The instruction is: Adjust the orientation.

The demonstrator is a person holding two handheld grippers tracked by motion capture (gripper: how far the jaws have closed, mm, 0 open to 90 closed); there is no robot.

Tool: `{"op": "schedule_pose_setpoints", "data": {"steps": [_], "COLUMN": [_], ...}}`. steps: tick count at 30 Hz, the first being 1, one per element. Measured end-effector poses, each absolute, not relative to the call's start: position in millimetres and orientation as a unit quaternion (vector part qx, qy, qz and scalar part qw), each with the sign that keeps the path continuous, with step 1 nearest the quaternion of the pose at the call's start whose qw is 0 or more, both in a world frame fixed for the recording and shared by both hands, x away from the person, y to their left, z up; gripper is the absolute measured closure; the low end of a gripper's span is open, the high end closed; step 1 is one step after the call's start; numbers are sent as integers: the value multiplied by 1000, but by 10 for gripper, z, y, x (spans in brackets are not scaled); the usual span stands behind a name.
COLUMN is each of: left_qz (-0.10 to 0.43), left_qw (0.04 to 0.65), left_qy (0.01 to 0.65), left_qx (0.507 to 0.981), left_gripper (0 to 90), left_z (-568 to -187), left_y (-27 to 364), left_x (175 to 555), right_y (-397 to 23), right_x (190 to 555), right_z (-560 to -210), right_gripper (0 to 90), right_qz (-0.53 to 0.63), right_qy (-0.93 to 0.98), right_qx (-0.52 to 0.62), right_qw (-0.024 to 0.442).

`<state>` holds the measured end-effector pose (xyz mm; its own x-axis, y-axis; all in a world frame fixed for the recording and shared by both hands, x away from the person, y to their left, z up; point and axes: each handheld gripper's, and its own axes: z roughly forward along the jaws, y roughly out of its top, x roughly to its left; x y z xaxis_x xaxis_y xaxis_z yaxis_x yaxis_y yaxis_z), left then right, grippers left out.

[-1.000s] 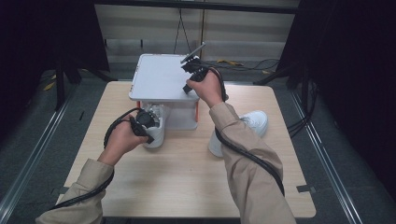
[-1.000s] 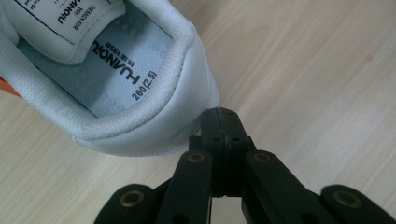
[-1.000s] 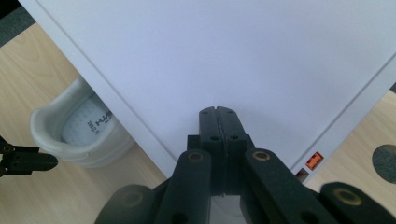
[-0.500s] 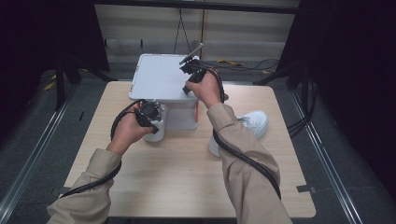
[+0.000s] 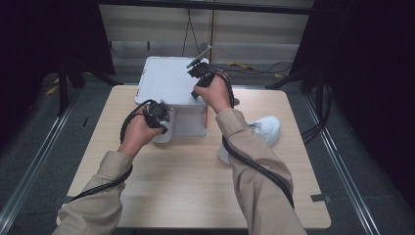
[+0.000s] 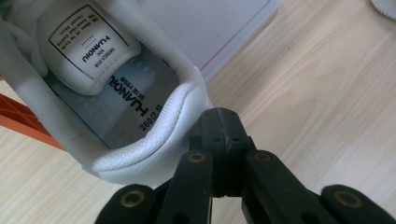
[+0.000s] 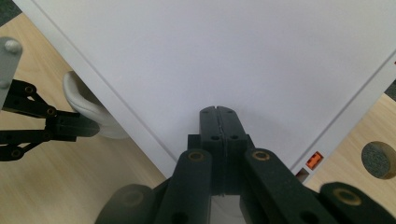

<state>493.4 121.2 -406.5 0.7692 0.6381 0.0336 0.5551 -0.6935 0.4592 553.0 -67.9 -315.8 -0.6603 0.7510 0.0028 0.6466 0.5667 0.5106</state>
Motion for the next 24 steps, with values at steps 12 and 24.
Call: {"op": "schedule_pose_setpoints", "data": {"steps": [12,24], "left_qz": [124,78], "left_qw": [247,244], "left_qy": [340,330], "left_qx": [899,909], "left_gripper": [900,809], "left_z": [-4115,-3983], "left_y": [1202,1350], "left_x": [5050,4875], "right_y": [-708,-745], "right_x": [5525,5523], "right_z": [-3170,-3177], "right_gripper": [900,900], "right_qz": [254,267], "right_qy": [875,870], "right_qx": [400,402], "right_qw": [105,98]}}
